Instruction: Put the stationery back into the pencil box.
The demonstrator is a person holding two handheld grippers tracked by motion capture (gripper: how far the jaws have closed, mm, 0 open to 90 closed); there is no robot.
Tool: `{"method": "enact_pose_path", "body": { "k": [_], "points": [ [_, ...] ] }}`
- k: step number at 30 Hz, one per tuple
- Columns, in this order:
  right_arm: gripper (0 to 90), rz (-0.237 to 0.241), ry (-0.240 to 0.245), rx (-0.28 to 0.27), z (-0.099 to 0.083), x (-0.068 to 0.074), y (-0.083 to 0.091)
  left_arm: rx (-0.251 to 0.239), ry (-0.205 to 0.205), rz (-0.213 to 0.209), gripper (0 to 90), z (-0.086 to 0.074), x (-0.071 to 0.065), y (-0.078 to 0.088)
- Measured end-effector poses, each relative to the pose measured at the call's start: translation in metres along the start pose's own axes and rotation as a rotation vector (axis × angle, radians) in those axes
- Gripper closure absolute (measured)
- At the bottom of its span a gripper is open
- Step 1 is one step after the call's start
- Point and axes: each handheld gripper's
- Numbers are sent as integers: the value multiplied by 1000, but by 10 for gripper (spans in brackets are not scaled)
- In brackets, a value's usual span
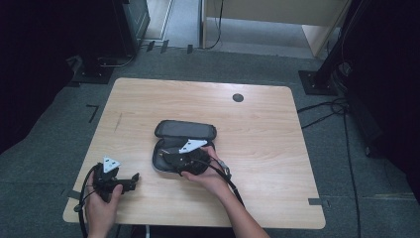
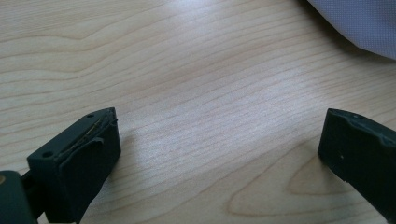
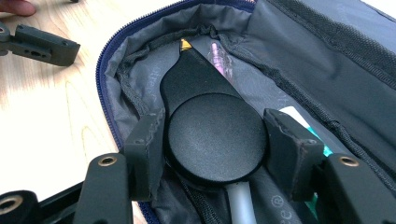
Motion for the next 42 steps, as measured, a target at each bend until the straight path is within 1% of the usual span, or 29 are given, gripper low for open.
{"method": "enact_pose_path", "body": {
  "k": [4, 9, 12, 15, 18, 20, 21, 22, 23, 24, 26, 29, 35, 42],
  "points": [
    [418, -2, 0, 0, 0, 1, 0, 0, 0, 0, 0, 0, 0, 0],
    [415, 6, -4, -3, 0, 1, 0, 0, 0, 0, 0, 0, 0, 0],
    [399, 10, -11, -16, -1, 1, 1, 0, 0, 0, 0, 0, 0, 0],
    [295, 8, -19, -27, 0, 1, 3, 0, 0, 0, 0, 0, 0, 0],
    [183, -9, -19, -32, 1, 3, 7, 0, 0, 0, 0, 0, 0, 0],
    [125, -17, -21, -43, 2, 4, 12, -1, 1, 0, 0, 0, 0, 0],
    [93, -29, -22, -55, 2, 5, 15, -1, 1, 0, 0, 0, 0, 0],
    [39, -39, -22, -61, 2, 5, 18, -1, 0, 0, 0, 0, 0, 0],
    [3, -38, -22, -63, 2, 6, 20, -1, 1, 0, 0, 0, 0, 0],
    [0, -38, -16, -62, 2, 6, 23, -1, 1, 1, 0, 0, 0, 0],
    [0, -56, 1, -79, 0, 8, 30, -1, 1, 0, 0, 0, 0, 0],
    [0, -83, -18, -92, -1, 7, 42, -2, 3, 0, 0, 0, 0, 0],
    [0, -110, -42, -123, -8, 1, 65, 0, 1, 0, 0, 0, 0, 0],
    [0, -158, -70, -140, -22, -8, 91, 0, 0, 0, 0, 0, 0, 0]
  ]
}}
Point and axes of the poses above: each handheld gripper's, and its own axes: y roughly backward along the jaws, z roughly out of its top, x roughly to its left, and after that the axes turned 6 degrees about z, right-handed
